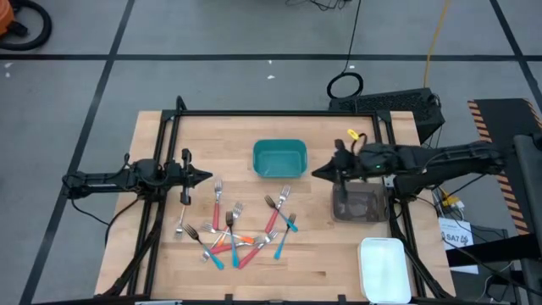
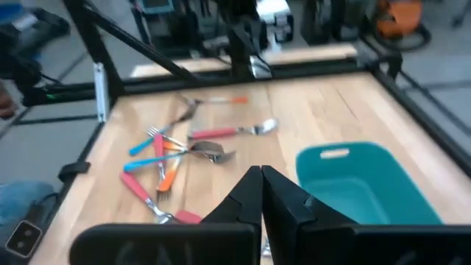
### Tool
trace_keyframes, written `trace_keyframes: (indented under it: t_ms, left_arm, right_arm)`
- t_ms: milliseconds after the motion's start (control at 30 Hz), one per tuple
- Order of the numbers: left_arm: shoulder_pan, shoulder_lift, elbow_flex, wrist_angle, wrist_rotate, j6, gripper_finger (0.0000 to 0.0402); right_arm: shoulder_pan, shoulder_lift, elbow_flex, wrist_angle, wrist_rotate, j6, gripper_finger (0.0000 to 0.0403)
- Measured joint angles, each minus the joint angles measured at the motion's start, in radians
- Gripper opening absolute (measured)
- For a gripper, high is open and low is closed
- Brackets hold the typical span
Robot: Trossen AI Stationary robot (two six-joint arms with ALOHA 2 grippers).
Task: Sort silverware by color (type)
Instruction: Put the blue fork into the white bin
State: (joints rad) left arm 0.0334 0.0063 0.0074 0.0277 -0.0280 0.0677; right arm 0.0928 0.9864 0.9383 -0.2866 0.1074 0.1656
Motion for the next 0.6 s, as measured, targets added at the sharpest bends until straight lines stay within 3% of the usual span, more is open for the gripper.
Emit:
trace_keyframes:
  t_ms: [267,467,600]
  left_arm:
    - [0.000,0.000,0.000,-0.001,0.000,-0.010,0.0005]
    - [0.000,0.000,0.000,-0.001,0.000,-0.081,0.0005]
    - [0.000,0.000,0.000,-0.001,0.000,-0.113,0.0005]
  right_arm:
    - [0.021,0.205,0.196,-0.223,0.031,0.111,0.0000]
    - [0.044,0.326,0.220,-0.238,0.038,0.131,0.0000]
    - [0.060,0.406,0.220,-0.233,0.080,0.257,0.0002]
